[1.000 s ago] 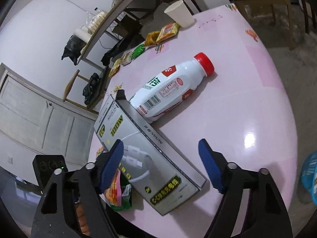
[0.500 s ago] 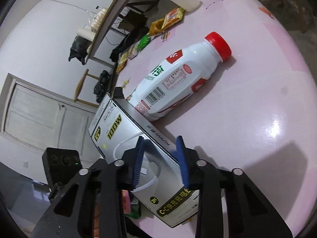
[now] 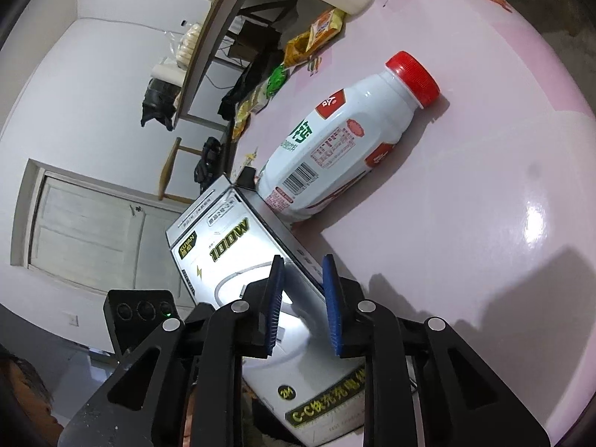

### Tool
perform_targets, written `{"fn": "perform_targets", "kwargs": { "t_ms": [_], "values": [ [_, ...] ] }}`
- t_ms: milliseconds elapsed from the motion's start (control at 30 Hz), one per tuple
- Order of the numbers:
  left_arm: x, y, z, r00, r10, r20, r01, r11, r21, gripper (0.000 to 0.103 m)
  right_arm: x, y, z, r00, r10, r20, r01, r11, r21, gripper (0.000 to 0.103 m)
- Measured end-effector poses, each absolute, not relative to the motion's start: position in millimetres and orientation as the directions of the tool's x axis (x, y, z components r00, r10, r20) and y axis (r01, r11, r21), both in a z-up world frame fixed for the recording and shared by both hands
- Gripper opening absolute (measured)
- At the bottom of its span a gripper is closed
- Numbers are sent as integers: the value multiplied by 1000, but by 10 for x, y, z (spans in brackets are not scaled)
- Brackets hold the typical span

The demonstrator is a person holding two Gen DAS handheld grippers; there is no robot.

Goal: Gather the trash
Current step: 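Grasp the white charger box with the left tool, then grasp the white drink bottle with the right tool while the left tool holds the charger box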

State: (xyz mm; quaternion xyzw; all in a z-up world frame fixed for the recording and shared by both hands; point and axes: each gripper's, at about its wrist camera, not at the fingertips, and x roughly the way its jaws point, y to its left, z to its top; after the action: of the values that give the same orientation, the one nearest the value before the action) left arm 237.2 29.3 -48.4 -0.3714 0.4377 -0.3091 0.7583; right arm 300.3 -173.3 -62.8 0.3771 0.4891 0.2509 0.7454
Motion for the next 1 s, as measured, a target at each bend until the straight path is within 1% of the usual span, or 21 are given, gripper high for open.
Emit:
{"fn": "perform_targets", "kwargs": {
  "t_ms": [100, 367, 533, 667, 767, 833, 867, 933, 967, 1000],
  "values": [
    [2348, 237, -460, 429, -779, -457, 157, 562, -812, 28, 2997, -1728, -629, 398, 746, -533, 3, 580, 814, 21],
    [2367, 186, -502, 419, -762, -494, 137, 590, -795, 25, 2985, -1692, -642, 397, 750, -530, 15, 572, 820, 19],
    [2366, 167, -461, 424, -768, -481, 152, 584, -798, 24, 2976, -1729, -619, 404, 755, -517, 19, 558, 830, 18],
    [2339, 192, -407, 428, -791, -438, 170, 547, -820, 23, 2933, -1807, -529, 428, 757, -493, 14, 540, 841, 19],
    [2302, 225, -321, 436, -804, -405, 192, 523, -830, 23, 2910, -1921, -453, 464, 751, -470, 20, 521, 853, 26],
    [2285, 257, -272, 440, -811, -386, 198, 506, -839, 23, 2907, -2007, -418, 490, 740, -460, 36, 510, 859, 37],
    [2270, 281, -243, 443, -815, -373, 200, 496, -845, 23, 2913, -2032, -415, 498, 735, -461, 45, 509, 860, 40],
    [2257, 319, -211, 446, -819, -361, 201, 484, -852, 23, 2928, -2068, -408, 514, 720, -466, 70, 506, 859, 51],
    [2245, 346, -191, 449, -821, -354, 200, 478, -855, 23, 2942, -2079, -413, 519, 713, -471, 87, 504, 859, 53],
    [2226, 389, -162, 453, -823, -343, 203, 470, -859, 23, 2971, -2080, -424, 524, 708, -474, 107, 498, 861, 58]
  ]
}}
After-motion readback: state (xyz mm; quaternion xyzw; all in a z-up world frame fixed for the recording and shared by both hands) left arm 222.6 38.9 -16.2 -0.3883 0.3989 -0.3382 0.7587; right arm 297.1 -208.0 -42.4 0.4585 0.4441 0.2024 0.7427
